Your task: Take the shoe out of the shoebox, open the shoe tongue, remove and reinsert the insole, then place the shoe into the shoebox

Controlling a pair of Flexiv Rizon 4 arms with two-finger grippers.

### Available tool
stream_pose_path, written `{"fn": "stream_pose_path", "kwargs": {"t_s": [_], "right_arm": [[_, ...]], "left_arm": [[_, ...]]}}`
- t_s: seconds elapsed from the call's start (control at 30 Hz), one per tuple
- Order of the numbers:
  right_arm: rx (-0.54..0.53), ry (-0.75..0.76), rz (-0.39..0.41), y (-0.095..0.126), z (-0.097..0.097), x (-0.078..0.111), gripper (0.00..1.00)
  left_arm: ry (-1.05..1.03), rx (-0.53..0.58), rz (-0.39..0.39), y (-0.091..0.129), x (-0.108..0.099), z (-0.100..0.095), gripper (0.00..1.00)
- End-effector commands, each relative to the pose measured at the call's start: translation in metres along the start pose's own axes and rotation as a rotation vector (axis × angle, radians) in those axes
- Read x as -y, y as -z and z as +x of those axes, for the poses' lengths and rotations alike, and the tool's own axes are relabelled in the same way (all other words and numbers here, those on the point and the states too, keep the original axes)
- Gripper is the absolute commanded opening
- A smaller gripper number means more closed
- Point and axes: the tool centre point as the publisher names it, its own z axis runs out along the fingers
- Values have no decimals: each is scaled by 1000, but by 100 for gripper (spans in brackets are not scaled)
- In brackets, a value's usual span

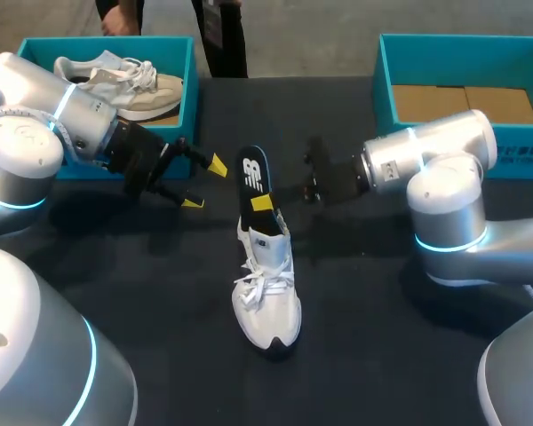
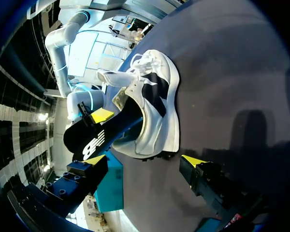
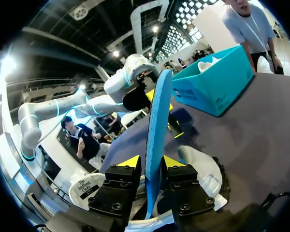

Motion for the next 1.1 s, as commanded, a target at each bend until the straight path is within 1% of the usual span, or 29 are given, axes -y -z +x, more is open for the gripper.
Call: {"fn": "stream_pose_path", "kwargs": {"t_s": [0.03,0.07,0.1,0.5,0.9,1.0,1.1], "right_arm": [[2,-1,17,-1,-2,-7,18],[4,-1,16,0,-2,-7,12],[5,-1,16,0,-2,-7,0],[-3,-15,28,-3,-4,-1,0],[-10,-53,32,-7,-7,26,0],[-11,-59,31,-8,-6,29,0],[-11,-70,29,-8,-5,37,0]], "left_arm": [[-1,-1,-3,-1,1,0,100],[-1,-1,-3,-1,1,0,100],[-1,-1,-3,-1,1,0,100],[-1,-1,-3,-1,1,0,100],[-1,-1,-3,-1,1,0,100],[-1,-1,-3,-1,1,0,100],[-1,-1,-3,-1,1,0,100]]}}
